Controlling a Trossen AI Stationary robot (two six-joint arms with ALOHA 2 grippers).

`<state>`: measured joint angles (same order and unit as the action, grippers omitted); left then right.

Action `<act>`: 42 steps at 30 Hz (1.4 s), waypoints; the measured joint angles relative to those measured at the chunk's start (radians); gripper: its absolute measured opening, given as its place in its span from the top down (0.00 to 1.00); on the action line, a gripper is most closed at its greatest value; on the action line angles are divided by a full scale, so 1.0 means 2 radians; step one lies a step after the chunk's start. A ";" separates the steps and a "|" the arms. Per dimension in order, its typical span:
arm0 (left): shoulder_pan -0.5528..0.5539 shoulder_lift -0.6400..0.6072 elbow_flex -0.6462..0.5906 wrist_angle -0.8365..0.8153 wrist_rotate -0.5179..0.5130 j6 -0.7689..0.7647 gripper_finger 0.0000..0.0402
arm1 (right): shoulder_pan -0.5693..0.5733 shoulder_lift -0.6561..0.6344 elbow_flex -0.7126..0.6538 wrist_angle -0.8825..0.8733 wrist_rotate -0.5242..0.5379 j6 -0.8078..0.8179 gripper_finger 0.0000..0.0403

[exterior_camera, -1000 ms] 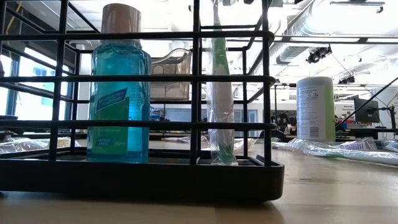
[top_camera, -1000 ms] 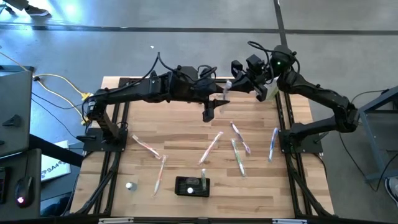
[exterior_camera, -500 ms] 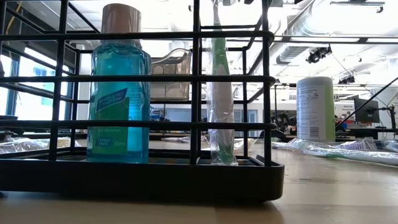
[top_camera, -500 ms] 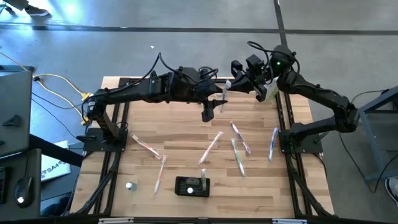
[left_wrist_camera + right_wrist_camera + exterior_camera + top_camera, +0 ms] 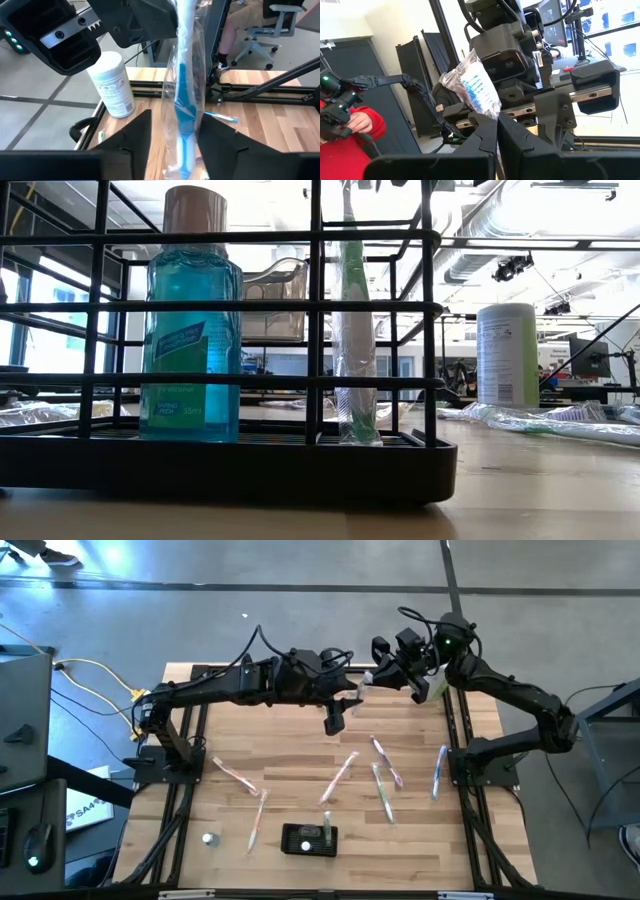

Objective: Pick & Place toothbrushing station
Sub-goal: Put the left blue toothbrush into the black wire organizer

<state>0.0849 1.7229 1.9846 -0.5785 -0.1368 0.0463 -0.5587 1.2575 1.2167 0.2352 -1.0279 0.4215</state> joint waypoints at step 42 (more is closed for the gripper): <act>-0.008 -0.006 0.000 0.052 0.169 -0.026 0.93 | 0.000 -0.065 0.001 -0.117 0.025 -0.061 0.34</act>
<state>0.0693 1.7112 1.9842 -0.4746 0.2003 -0.0055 -0.5591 1.1275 1.2182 0.0015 -0.9770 0.2996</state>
